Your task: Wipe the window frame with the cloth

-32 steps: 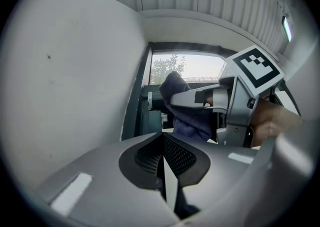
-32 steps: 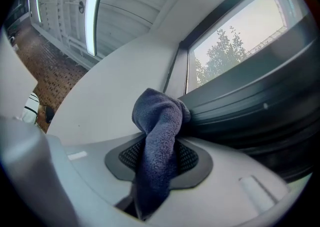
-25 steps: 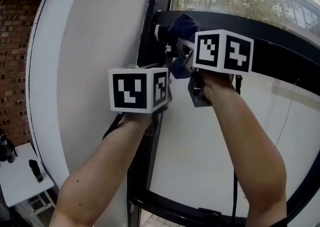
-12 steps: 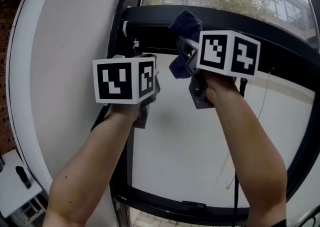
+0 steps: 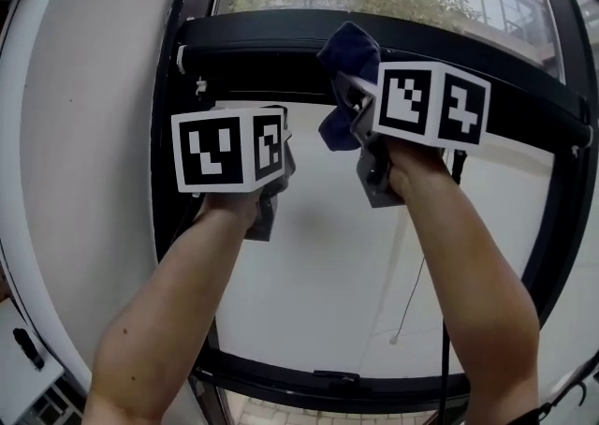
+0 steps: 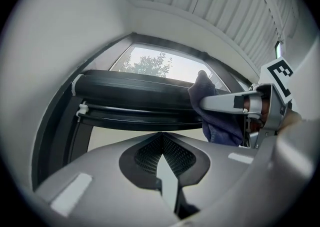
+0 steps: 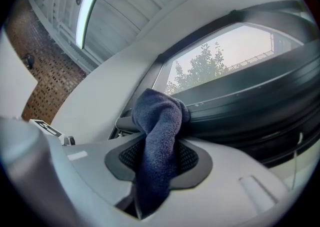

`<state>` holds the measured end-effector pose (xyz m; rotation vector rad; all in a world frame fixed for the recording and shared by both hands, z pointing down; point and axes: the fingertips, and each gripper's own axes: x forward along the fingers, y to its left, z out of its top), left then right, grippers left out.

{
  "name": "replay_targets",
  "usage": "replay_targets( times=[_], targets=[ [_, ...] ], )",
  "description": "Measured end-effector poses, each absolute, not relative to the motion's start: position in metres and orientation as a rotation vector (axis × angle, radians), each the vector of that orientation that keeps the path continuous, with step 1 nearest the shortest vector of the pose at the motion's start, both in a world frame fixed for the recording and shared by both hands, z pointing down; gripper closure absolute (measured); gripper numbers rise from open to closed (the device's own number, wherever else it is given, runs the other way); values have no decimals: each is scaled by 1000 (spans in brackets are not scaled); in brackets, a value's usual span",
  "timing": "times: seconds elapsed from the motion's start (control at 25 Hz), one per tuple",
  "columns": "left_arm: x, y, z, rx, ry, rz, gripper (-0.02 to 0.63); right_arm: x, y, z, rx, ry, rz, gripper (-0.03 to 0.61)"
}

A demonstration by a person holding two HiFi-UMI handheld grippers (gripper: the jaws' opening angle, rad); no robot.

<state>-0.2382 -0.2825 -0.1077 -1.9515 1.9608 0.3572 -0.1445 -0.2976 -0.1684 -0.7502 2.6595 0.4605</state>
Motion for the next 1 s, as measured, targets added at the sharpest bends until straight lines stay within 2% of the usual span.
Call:
replay_targets(
  times=[0.72, 1.0],
  targets=[
    [-110, -302, -130, -2098, 1713, 362, 620, -30, -327, -167, -972, 2572, 463, 453],
    [-84, -296, -148, -2129, 1604, 340, 620, 1, -327, -176, -1097, 2498, 486, 453]
  ],
)
